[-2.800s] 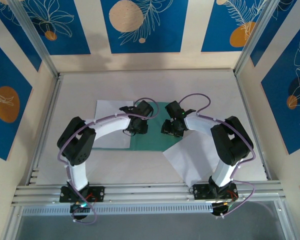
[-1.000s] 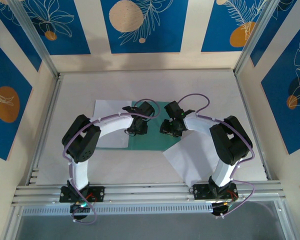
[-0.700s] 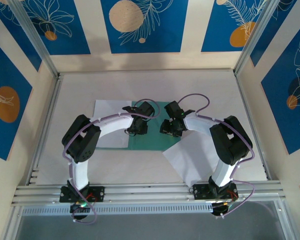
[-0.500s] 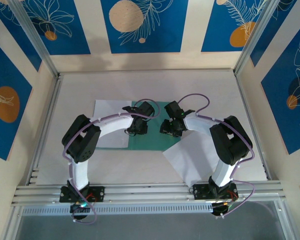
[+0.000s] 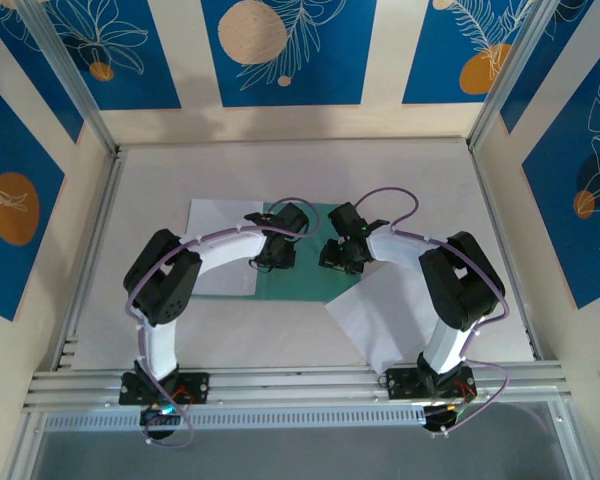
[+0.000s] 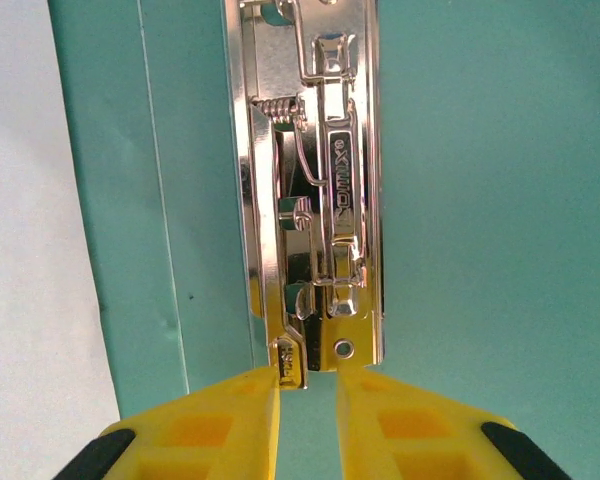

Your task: Put the files into the folder

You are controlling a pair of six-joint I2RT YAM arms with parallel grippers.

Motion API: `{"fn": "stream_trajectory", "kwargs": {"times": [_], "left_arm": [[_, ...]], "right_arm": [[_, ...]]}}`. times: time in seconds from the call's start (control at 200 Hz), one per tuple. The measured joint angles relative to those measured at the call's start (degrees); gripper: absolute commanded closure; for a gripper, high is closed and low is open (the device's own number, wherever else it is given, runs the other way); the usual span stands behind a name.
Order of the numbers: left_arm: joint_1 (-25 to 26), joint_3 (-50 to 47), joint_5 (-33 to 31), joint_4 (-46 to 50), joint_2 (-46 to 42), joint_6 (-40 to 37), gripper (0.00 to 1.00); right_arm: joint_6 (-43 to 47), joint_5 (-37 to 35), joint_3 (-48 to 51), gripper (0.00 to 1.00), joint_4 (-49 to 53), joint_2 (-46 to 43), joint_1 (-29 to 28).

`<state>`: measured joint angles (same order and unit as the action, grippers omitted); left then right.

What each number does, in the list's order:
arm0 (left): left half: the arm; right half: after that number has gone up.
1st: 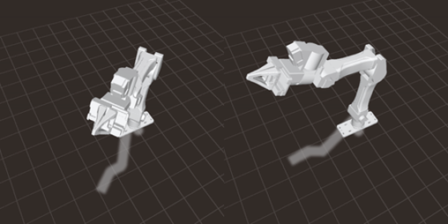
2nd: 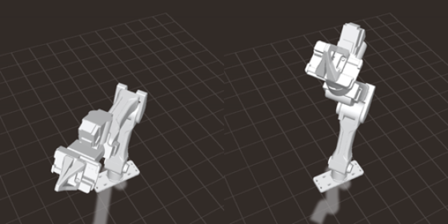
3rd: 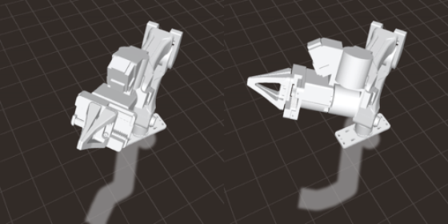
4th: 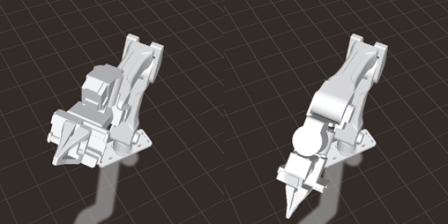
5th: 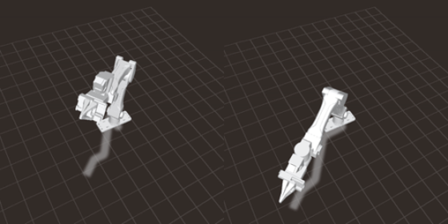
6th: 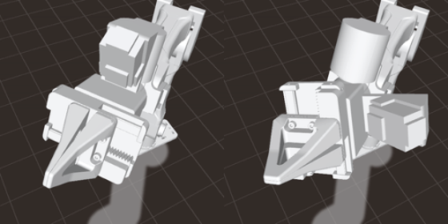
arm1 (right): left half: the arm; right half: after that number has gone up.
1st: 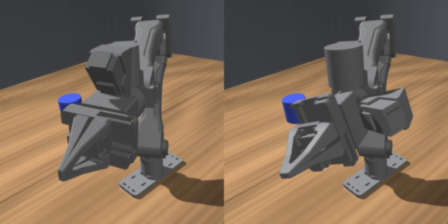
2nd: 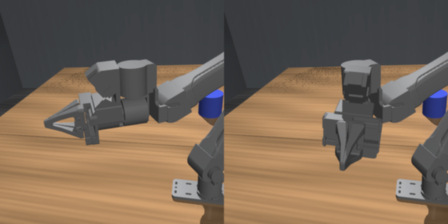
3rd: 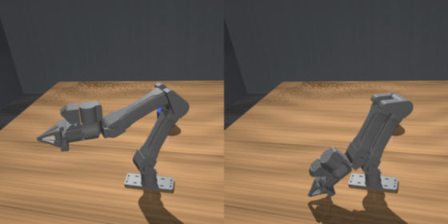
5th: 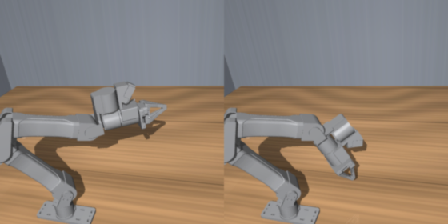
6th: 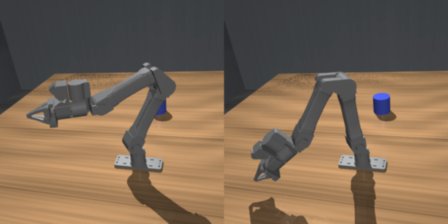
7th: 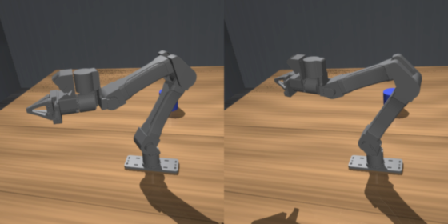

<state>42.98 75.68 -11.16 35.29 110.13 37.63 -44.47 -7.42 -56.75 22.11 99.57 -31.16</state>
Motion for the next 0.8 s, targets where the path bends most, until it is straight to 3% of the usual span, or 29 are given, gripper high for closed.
{"fn": "stream_trajectory", "kwargs": {"times": [0.8], "left_arm": [[-0.55,-0.59,0.11,-0.13,0.0,-0.02,0.76]], "right_arm": [[0.02,-0.07,0.0,0.55,0.02,0.0,0.0]]}}
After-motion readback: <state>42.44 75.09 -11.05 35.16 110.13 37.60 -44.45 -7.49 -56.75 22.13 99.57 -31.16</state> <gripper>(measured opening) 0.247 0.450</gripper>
